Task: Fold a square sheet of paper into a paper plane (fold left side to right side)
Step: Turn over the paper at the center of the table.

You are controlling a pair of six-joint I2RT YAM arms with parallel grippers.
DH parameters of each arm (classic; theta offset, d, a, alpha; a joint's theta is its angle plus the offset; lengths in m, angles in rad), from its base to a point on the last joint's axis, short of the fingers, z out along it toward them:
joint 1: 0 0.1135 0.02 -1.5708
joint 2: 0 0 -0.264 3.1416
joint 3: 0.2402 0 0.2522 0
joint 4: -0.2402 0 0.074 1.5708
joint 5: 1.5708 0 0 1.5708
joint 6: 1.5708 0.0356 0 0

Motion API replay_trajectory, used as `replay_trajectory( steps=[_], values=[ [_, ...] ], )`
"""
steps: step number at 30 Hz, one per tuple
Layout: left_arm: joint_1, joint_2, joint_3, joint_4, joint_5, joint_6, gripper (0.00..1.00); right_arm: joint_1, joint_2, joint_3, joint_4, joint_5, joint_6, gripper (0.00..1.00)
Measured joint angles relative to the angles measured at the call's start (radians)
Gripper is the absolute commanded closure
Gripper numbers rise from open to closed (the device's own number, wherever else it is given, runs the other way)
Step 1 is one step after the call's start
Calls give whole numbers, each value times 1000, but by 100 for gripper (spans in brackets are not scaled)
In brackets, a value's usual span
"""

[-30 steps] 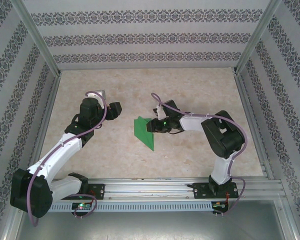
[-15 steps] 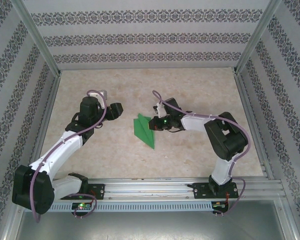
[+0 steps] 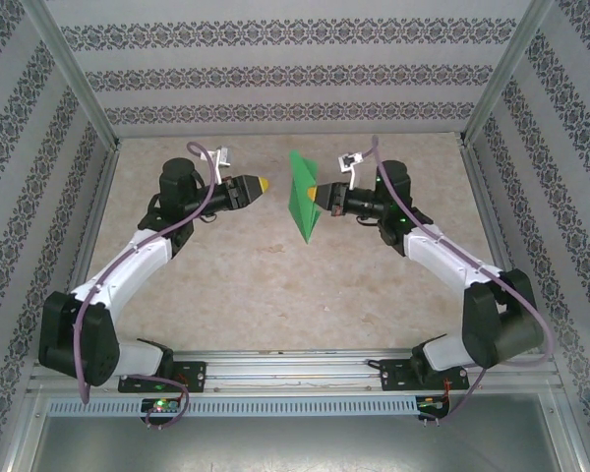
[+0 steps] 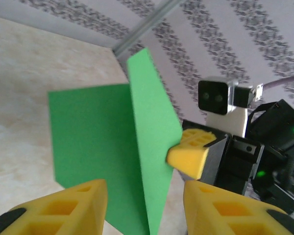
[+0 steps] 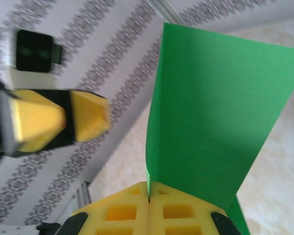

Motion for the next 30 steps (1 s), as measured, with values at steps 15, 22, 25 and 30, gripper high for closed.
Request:
replay_trajectory(
  steps=[15, 22, 25, 30],
  values=[
    [-55, 72, 58, 165, 158, -126, 58, 7, -6, 5, 210, -168, 204, 100],
    [-64, 95, 67, 173, 162, -133, 62, 23, 12, 16, 237, -182, 235, 100],
    [-66, 103, 73, 172, 162, -133, 67, 29, 19, 21, 240, -185, 241, 100],
    [-70, 104, 82, 172, 162, -132, 79, 31, 27, 27, 244, -185, 243, 100]
  ],
)
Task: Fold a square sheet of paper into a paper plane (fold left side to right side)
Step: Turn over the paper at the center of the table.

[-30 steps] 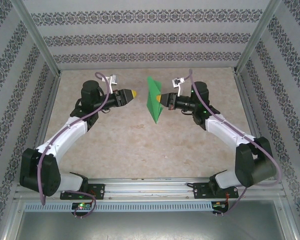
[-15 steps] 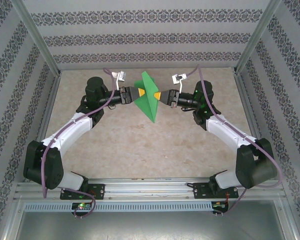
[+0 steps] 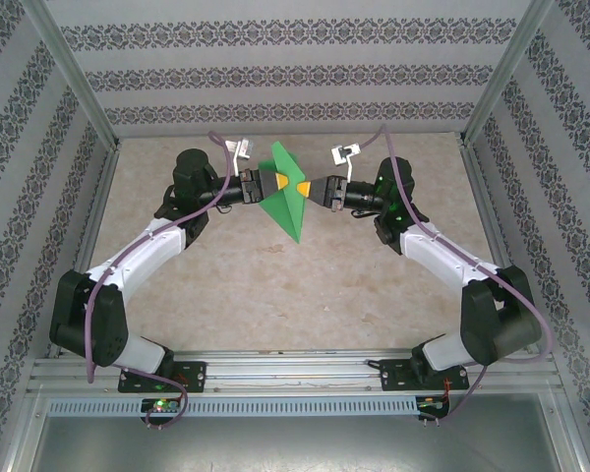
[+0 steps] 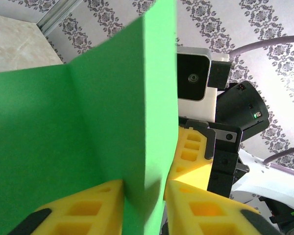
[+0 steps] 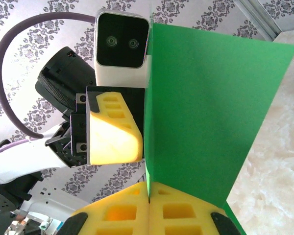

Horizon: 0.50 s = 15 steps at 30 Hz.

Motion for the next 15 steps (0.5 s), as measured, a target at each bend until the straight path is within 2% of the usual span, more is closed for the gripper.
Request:
replay_trajectory(
  steps=[7, 11, 13, 15],
  values=[
    [0, 0, 3, -4, 0, 17, 97, 0, 0, 0, 3, 2, 13, 93],
    [0, 0, 5, -4, -5, 22, 99, -3, 0, 0, 0, 5, 19, 77],
    [0, 0, 5, -4, -9, 22, 99, -10, -4, 1, -12, 9, 18, 72],
    [0, 0, 5, -3, -17, 22, 99, -23, -18, 0, -32, 19, 16, 61]
  ],
)
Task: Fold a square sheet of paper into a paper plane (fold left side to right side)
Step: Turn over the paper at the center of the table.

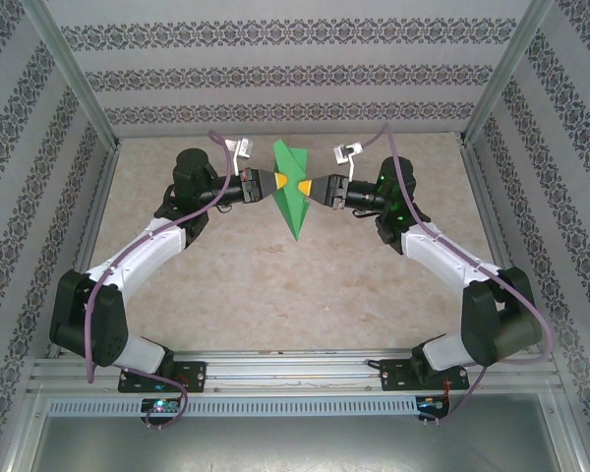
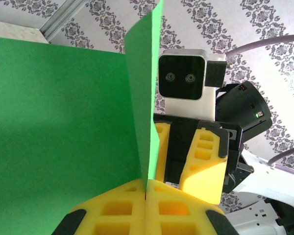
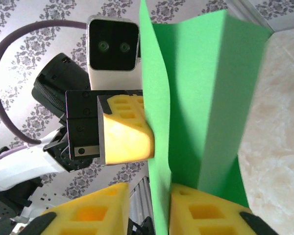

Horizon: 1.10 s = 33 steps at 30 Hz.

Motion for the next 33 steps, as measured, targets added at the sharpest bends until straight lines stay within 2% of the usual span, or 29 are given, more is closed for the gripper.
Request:
replay_trajectory(
  steps=[4, 6, 9, 13, 21, 33],
  values=[
    [0, 0, 0, 2, -14, 0, 99, -46, -76, -14, -76, 43, -29, 32],
    [-1, 0, 0, 4, -18, 0, 99, -69, -127, -32, -127, 70, -54, 22],
    [-5, 0, 0, 4, -25, 0, 99, -89, -187, -72, -187, 101, -81, 14],
    [-16, 0, 3, 4, -31, 1, 99, -74, -205, -133, -237, 117, -80, 9],
    [-32, 1, 15, 4, -35, 1, 99, 23, -175, -161, -249, 113, -69, 11],
    [-47, 19, 28, 4, -35, 1, 99, 40, -105, -71, -211, 90, -44, 42]
  ],
)
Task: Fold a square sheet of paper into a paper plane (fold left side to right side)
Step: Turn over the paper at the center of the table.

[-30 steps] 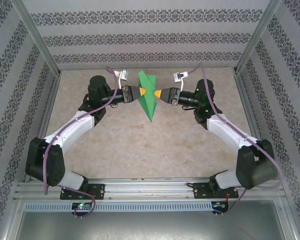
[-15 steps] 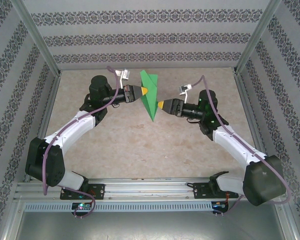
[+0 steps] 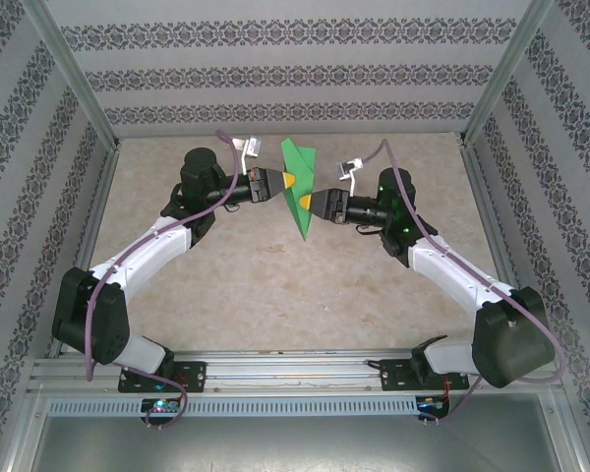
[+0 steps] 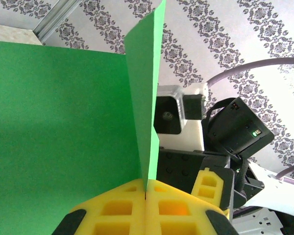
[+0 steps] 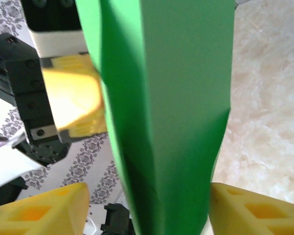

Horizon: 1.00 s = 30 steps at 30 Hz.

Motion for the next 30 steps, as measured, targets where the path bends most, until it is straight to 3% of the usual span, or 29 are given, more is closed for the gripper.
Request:
replay_trajectory(
  steps=[9, 22, 24, 27, 30],
  values=[
    [0, 3, 0, 0, 0, 0, 99, -2, 6, 27, 10, 1, -3, 61],
    [0, 3, 0, -20, -8, 27, 89, -7, 6, 33, 1, 5, -16, 91],
    [0, 3, 0, -29, -16, 39, 84, -7, 6, 33, -5, 8, -22, 94],
    [0, 3, 0, -55, -32, 66, 70, -7, 6, 33, -15, 12, -30, 99],
    [0, -4, 0, -97, -58, 100, 64, -7, 6, 36, -27, 21, -37, 100]
  ],
)
